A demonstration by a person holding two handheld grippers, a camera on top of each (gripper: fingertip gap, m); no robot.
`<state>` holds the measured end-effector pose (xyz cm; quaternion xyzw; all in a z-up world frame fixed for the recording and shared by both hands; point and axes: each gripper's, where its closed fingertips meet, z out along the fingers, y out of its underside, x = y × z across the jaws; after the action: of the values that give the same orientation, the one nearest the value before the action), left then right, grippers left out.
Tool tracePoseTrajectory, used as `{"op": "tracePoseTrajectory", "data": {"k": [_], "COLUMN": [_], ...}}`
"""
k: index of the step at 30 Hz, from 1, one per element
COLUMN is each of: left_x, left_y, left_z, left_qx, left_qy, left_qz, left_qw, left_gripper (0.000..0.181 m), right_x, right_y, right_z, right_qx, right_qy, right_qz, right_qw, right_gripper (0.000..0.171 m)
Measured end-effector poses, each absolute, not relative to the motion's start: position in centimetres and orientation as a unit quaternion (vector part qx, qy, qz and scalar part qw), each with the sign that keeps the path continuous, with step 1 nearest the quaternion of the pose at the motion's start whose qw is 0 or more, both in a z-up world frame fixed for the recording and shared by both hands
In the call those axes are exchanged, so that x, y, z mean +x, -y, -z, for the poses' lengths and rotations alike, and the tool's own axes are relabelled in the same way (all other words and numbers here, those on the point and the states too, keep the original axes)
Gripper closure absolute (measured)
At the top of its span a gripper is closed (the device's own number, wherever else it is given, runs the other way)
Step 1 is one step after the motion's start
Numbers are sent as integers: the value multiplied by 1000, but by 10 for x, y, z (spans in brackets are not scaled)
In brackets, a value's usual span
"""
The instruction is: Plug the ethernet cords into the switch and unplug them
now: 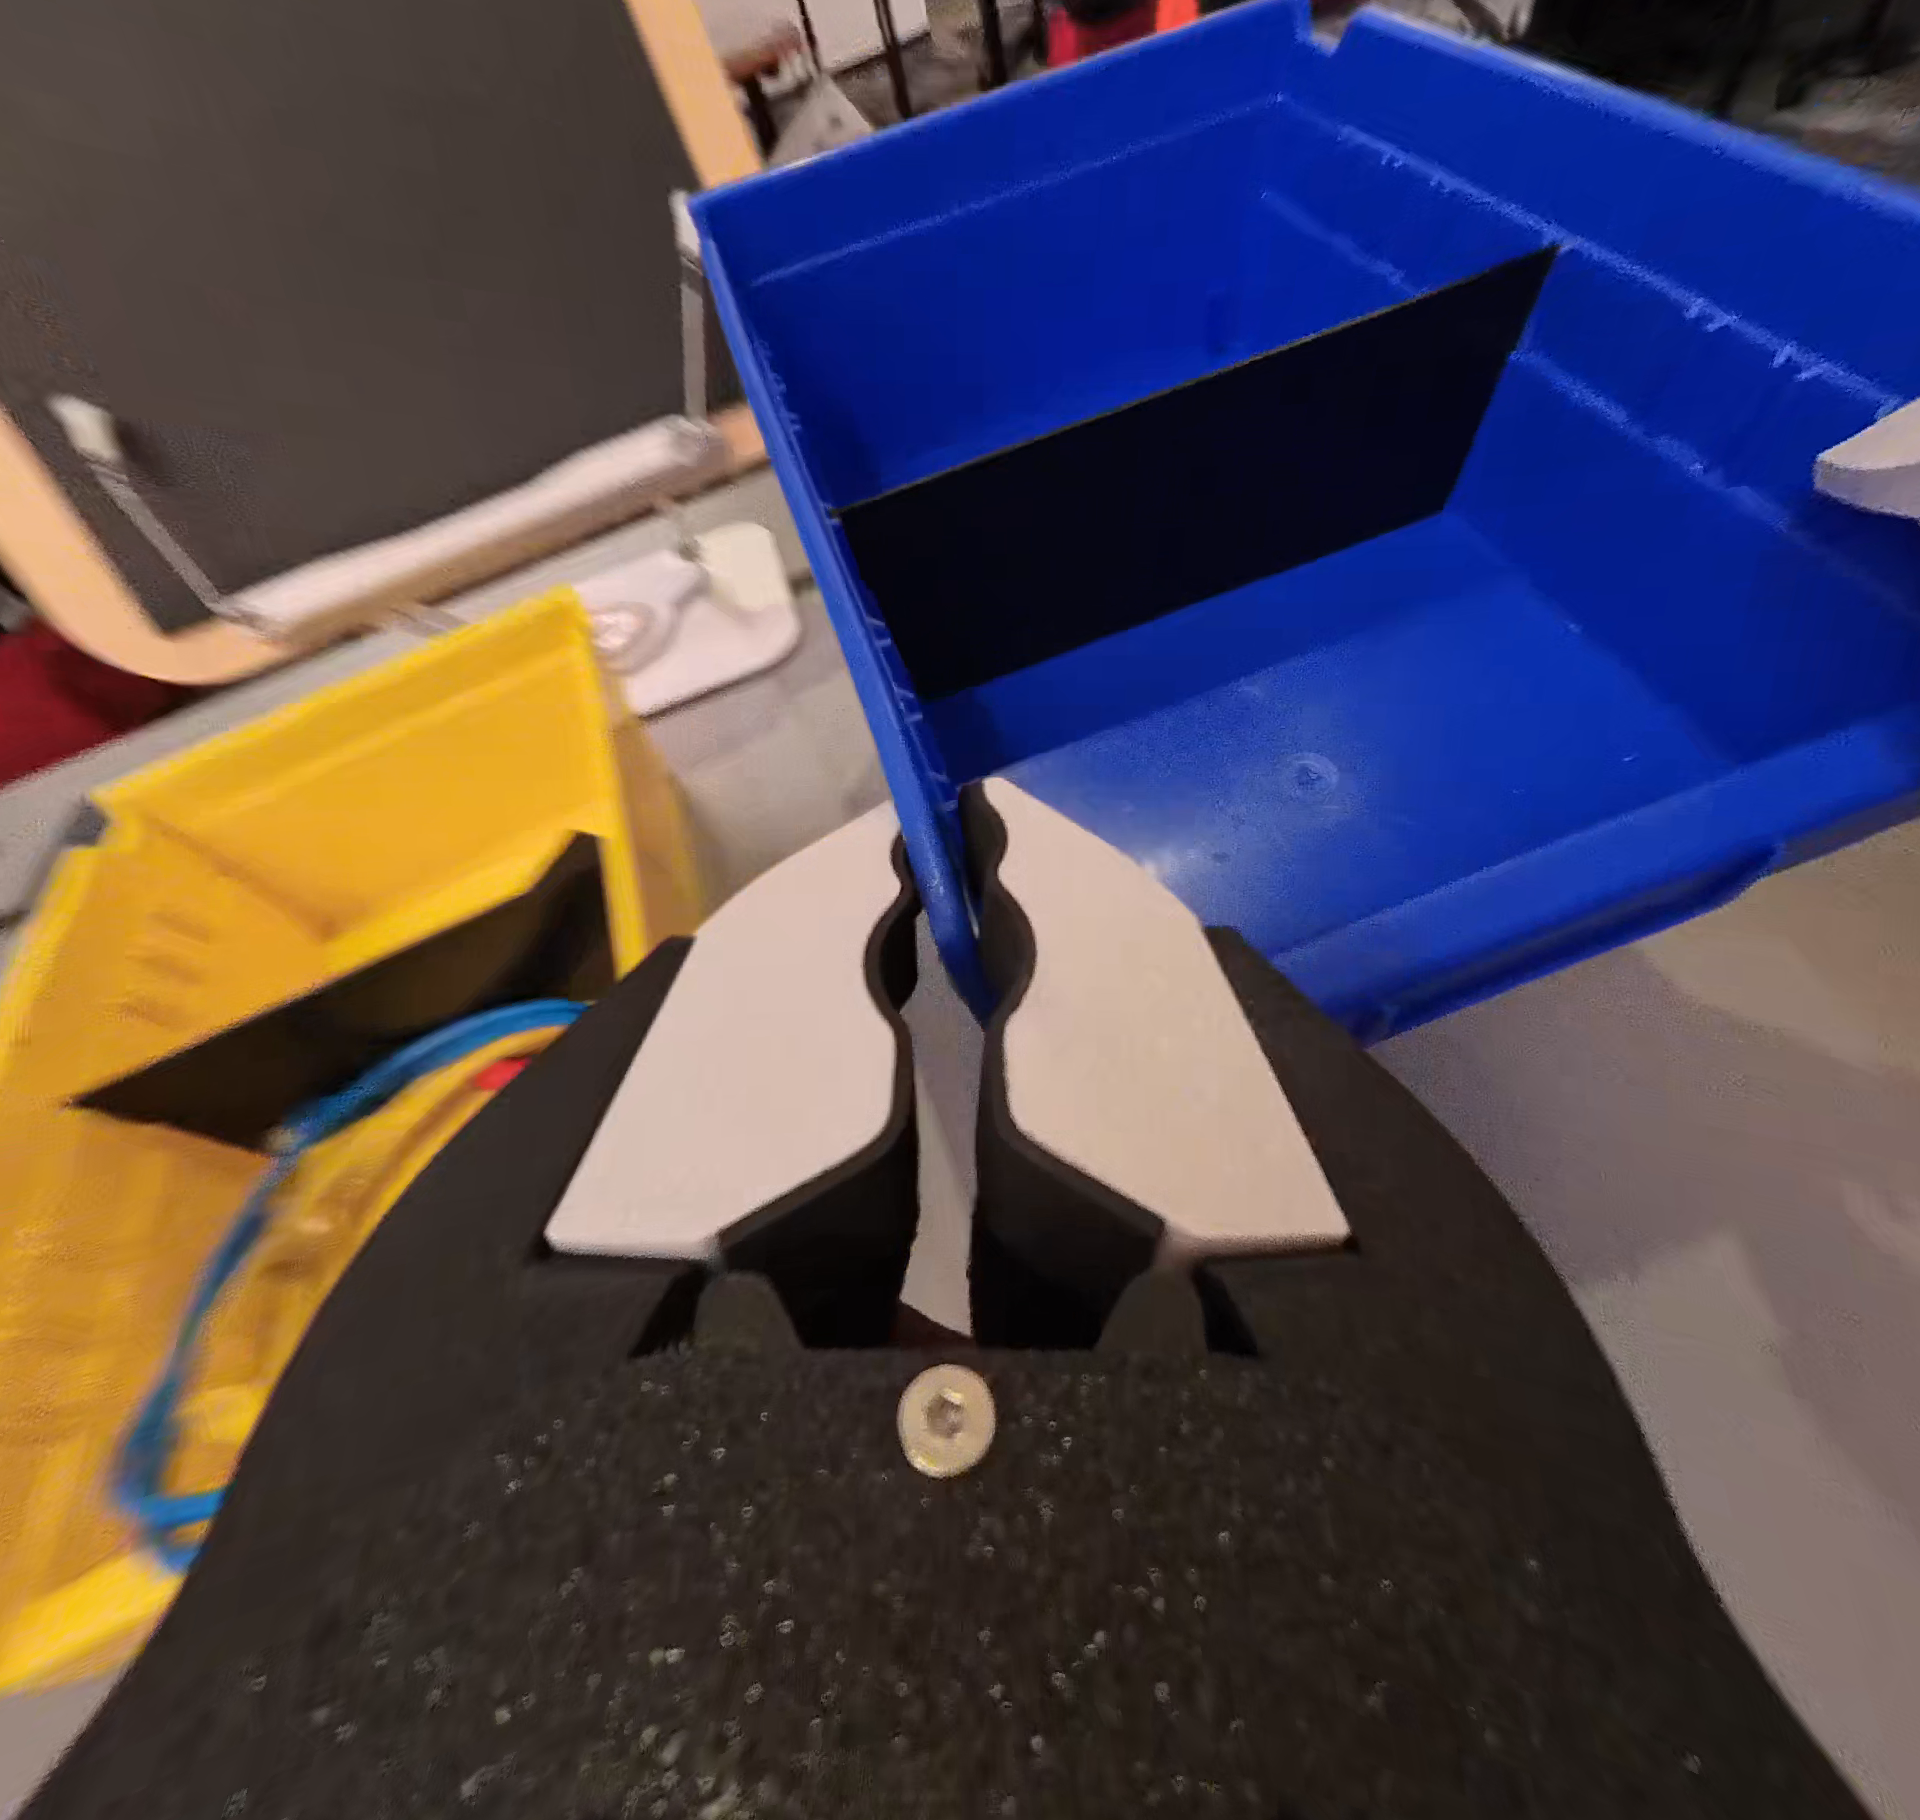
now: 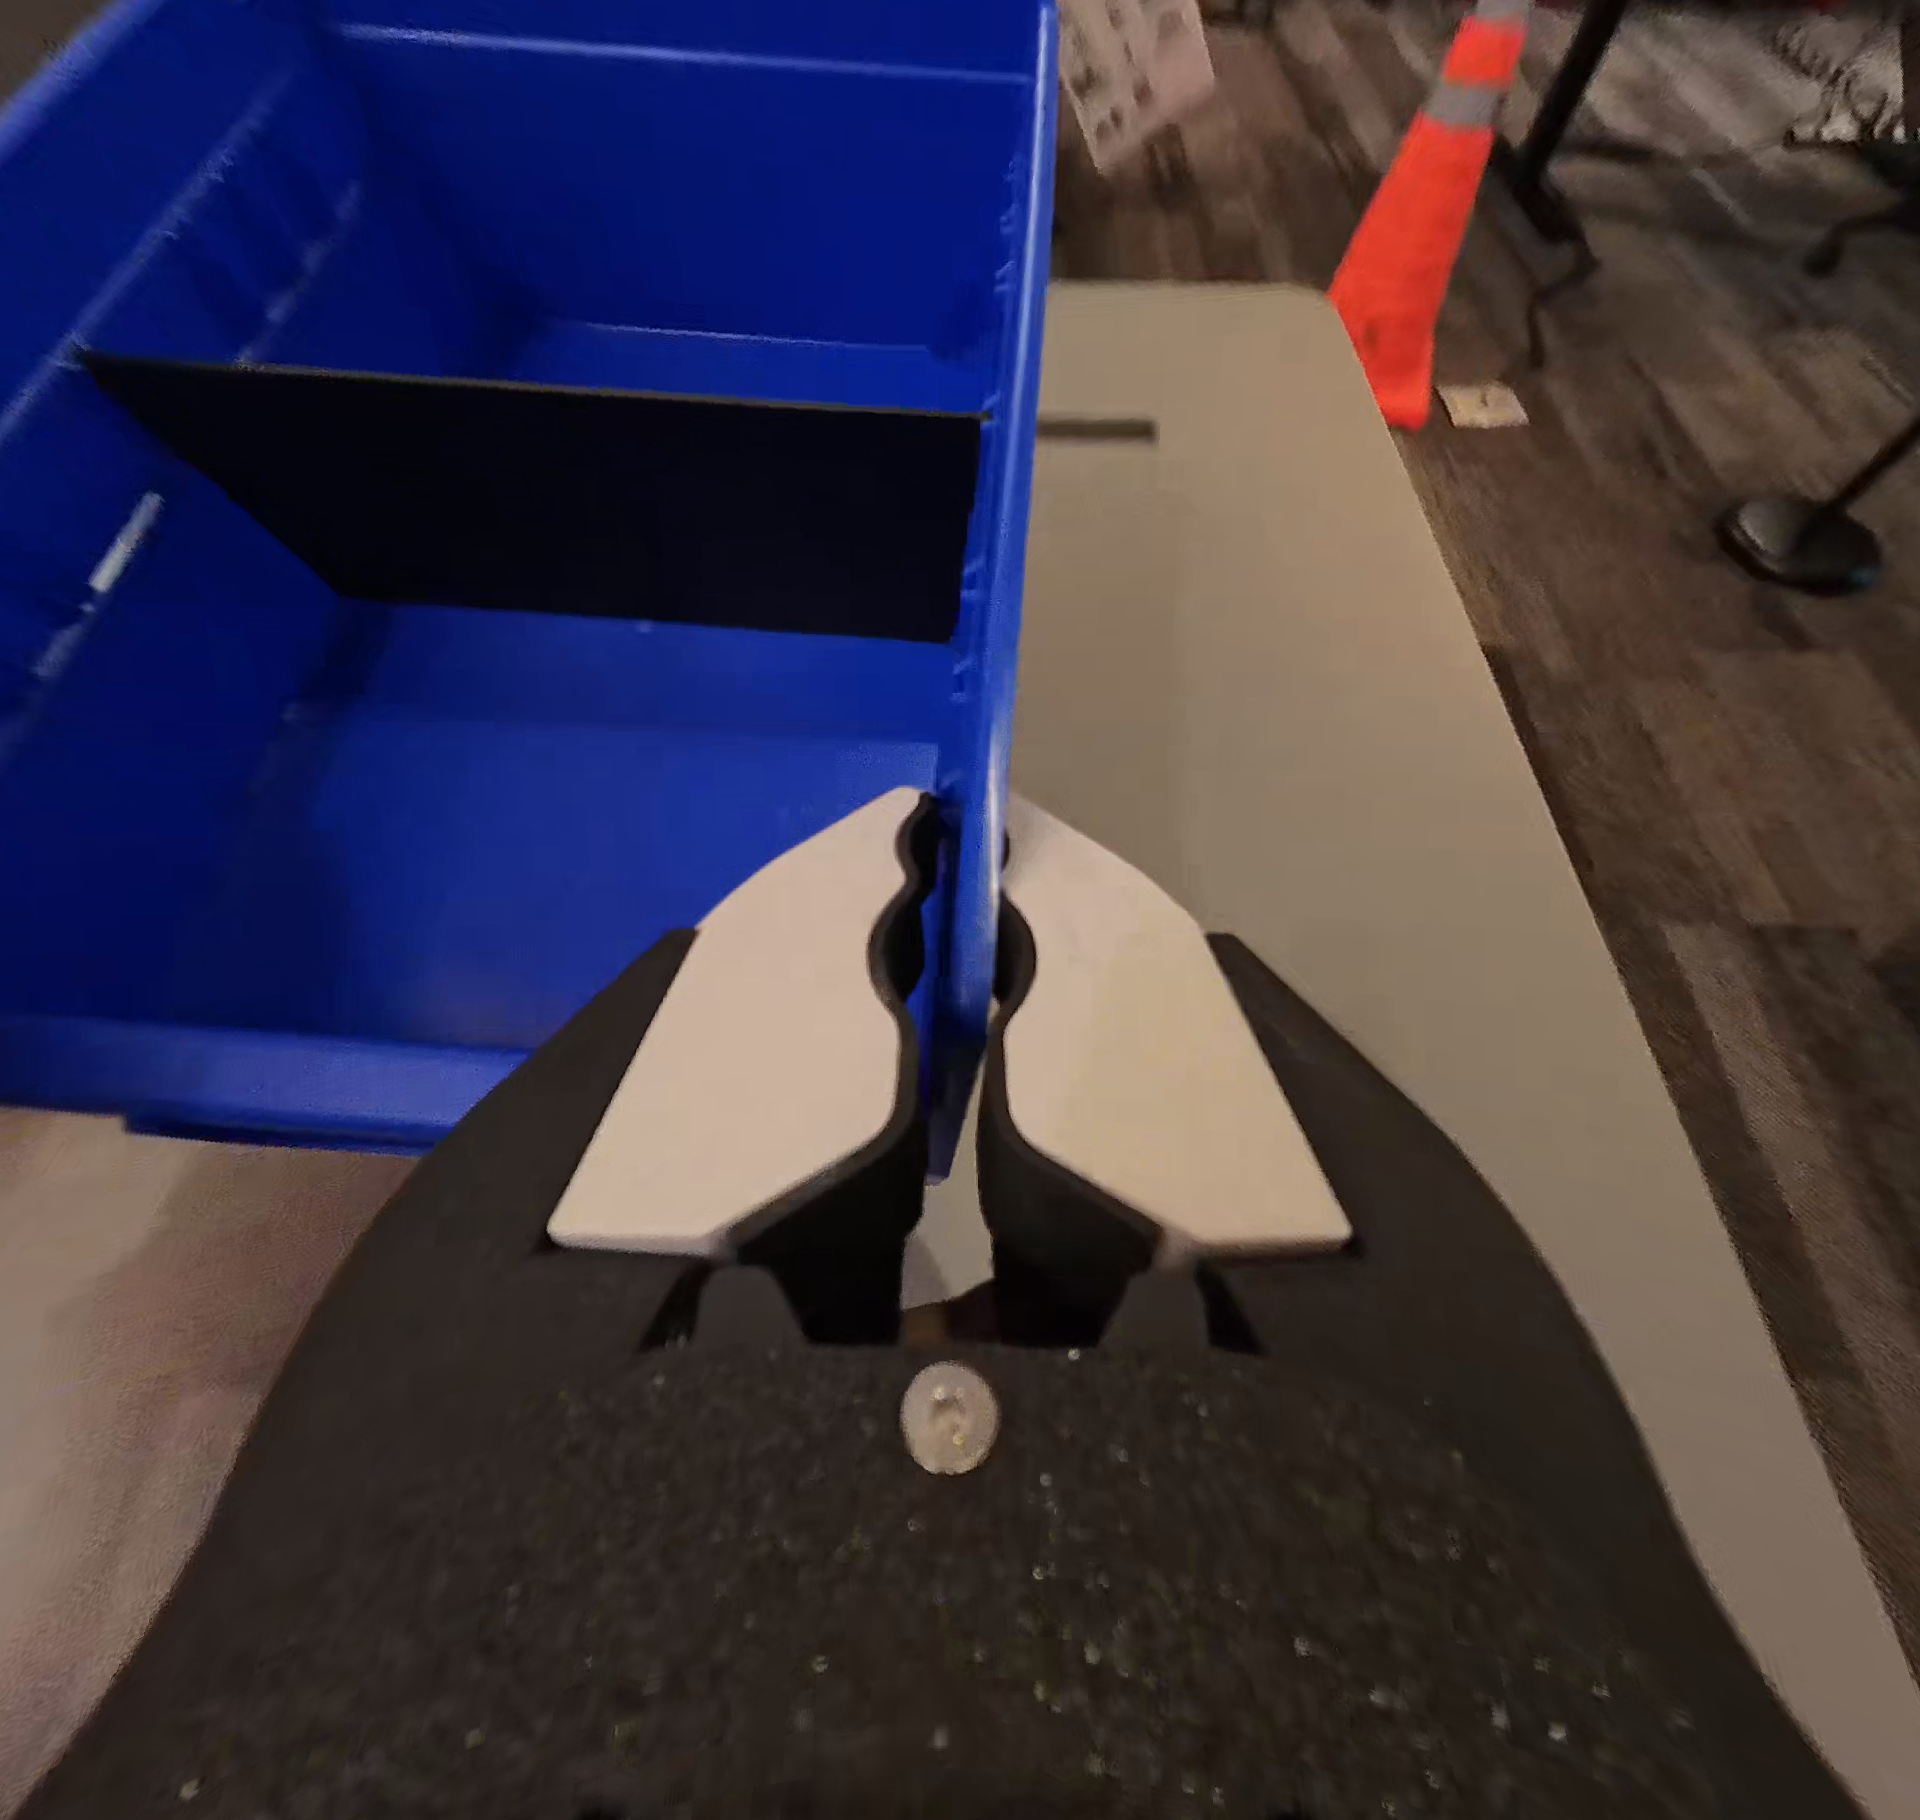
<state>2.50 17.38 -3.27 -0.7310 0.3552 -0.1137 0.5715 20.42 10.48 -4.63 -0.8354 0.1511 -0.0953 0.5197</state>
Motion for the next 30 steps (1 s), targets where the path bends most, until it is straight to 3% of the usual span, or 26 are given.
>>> {"op": "tracePoseTrajectory", "data": {"k": [7,13,16,17,20,24,27,30], "left_x": [82,90,86,80,26,-99,-192,-256], "left_y": [-158,-149,-135,-126,-117,-175,-221,-254], "left_z": [115,115,92,76,25,-2,10,31], "left_qx": [-767,-762,-732,-716,-673,-688,-731,-758], "left_qy": [-359,-363,-378,-382,-386,-355,-290,-236], "left_qz": [159,206,278,316,366,276,261,228], "left_qw": [508,495,495,492,514,570,560,564], "left_gripper": [173,165,146,140,136,133,131,133], "right_x": [263,273,271,270,280,259,163,32], "right_y": [-90,-96,-95,-93,-78,-74,-106,-139], "right_z": [128,130,130,129,101,31,-16,-14], "right_qx": [-870,-853,-850,-851,-828,-787,-767,-759], "right_qy": [-144,-171,-184,-182,-192,-162,-36,70], "right_qz": [68,43,30,29,84,133,54,-100], "right_qw": [466,490,493,491,519,580,639,639], "right_gripper": [166,166,166,158,144,139,130,122]}}
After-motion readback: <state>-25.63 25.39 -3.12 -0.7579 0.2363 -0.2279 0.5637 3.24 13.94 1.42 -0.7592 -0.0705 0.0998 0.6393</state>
